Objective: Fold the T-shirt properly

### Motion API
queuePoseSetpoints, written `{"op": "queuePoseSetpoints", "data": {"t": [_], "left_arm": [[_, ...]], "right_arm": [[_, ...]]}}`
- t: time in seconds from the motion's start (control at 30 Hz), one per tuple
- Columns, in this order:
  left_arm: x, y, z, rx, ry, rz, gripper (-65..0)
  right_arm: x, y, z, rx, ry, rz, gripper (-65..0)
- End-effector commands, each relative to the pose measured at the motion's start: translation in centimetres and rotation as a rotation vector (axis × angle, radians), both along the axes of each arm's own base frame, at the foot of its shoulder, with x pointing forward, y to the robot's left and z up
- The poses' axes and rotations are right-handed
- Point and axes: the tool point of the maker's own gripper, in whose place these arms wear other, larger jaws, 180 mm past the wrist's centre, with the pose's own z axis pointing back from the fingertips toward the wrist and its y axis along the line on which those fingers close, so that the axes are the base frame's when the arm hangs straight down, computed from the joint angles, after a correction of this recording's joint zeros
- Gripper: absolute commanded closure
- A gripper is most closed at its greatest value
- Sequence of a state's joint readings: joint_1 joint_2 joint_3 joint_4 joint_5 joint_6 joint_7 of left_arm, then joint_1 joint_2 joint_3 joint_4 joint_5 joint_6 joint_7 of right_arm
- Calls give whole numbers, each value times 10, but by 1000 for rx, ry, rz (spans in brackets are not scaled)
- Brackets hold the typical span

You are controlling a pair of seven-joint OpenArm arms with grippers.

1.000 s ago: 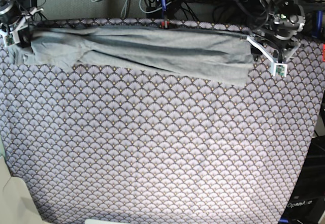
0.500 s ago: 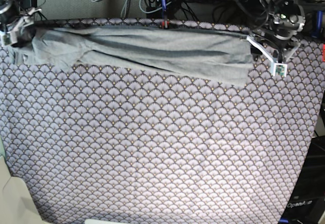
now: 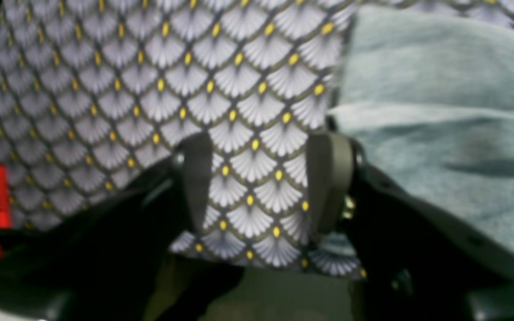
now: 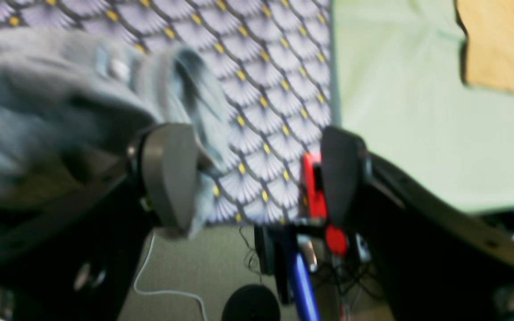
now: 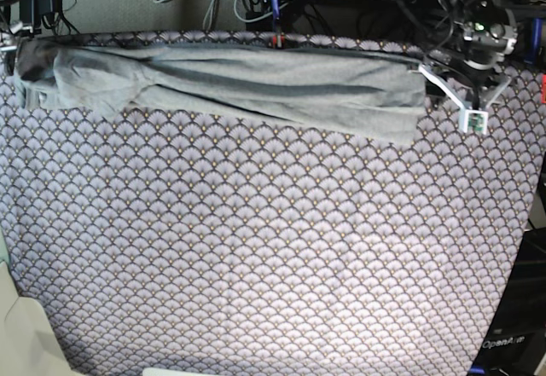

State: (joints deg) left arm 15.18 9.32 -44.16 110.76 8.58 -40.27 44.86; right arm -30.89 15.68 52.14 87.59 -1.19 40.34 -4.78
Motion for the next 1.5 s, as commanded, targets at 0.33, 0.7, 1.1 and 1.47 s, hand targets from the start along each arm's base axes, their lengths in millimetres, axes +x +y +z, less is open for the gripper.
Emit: {"op": "queuePoseSetpoints", "data": {"t": [0.33, 0.7, 1.1, 1.47], "left_arm": [[15, -5, 14, -40, -82, -5, -443], [5, -19, -33, -170, 10, 7, -443], [15, -29, -24, -244, -58, 2, -443], [6, -38, -55, -319, 14, 18, -443]], "right_arm": [[6, -29, 38, -76, -104, -55, -448], [9, -37, 47, -91, -133, -76, -448], [9, -36, 43, -81, -128, -79, -448], [8, -36, 43, -81, -126, -79, -450]]}}
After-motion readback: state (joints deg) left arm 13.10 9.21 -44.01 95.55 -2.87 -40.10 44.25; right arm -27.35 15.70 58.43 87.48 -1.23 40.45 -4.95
